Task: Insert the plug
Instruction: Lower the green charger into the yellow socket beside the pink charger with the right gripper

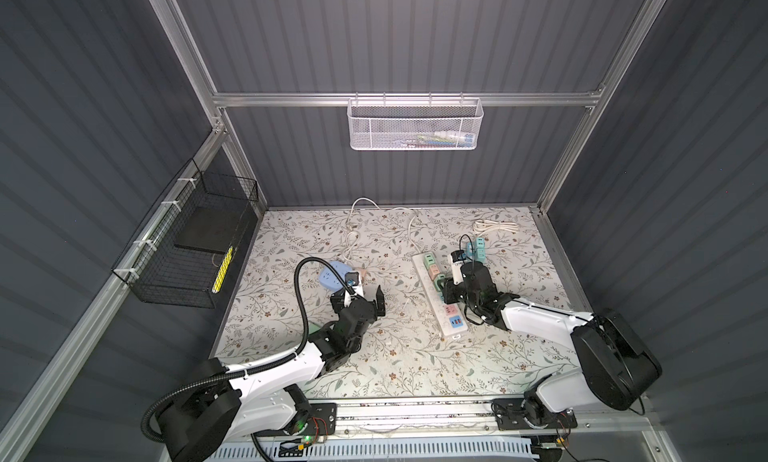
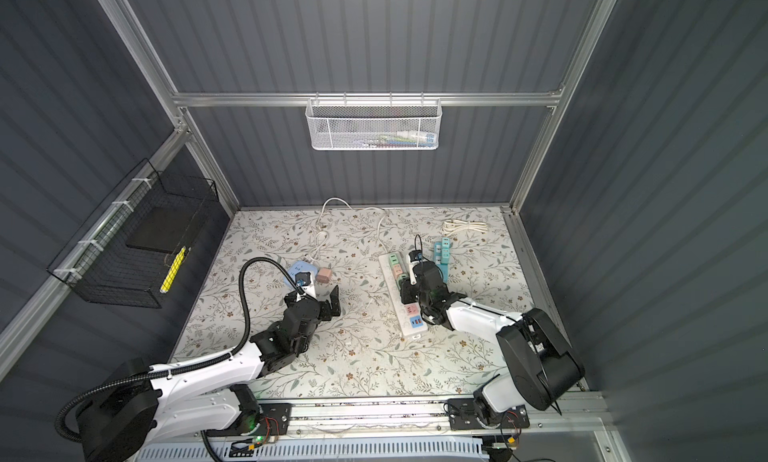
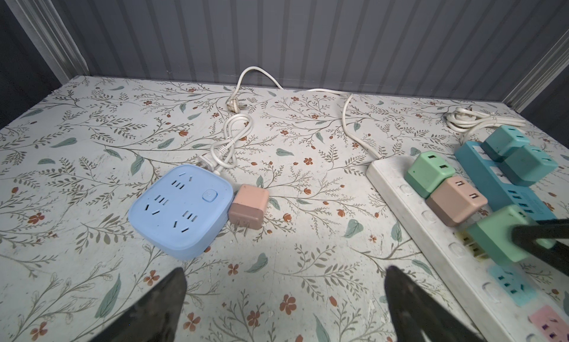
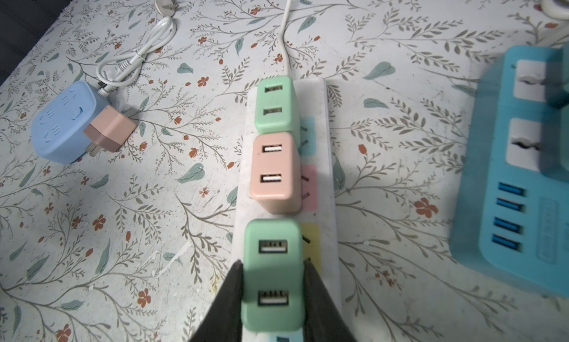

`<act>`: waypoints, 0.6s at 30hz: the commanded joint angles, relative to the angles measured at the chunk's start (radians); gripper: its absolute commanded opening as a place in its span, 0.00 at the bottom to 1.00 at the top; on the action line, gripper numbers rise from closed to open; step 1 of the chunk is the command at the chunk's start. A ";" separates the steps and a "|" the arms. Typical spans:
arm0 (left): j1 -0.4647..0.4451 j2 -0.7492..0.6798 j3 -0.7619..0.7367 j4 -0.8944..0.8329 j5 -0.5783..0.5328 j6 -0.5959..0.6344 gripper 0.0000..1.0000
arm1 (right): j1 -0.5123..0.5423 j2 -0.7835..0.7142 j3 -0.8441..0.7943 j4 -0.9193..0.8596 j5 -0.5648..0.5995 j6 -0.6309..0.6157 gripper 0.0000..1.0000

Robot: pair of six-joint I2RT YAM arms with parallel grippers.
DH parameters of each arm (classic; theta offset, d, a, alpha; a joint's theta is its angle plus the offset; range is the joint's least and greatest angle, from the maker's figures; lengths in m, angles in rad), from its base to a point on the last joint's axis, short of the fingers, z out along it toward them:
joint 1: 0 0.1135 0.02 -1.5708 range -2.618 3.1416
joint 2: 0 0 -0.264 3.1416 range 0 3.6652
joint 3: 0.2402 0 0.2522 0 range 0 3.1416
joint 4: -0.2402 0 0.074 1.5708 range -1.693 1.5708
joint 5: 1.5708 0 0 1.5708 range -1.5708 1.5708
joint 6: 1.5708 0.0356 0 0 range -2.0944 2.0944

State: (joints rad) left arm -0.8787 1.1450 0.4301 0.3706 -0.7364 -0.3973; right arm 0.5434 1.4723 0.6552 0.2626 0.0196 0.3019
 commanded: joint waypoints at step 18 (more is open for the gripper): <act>0.020 -0.013 -0.007 0.027 0.020 -0.001 1.00 | 0.024 0.015 0.023 -0.012 0.079 -0.038 0.21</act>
State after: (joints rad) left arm -0.8684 1.1427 0.4297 0.3870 -0.7212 -0.3973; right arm 0.5594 1.4677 0.6510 0.2657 0.1009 0.2787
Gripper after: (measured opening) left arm 0.999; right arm 0.287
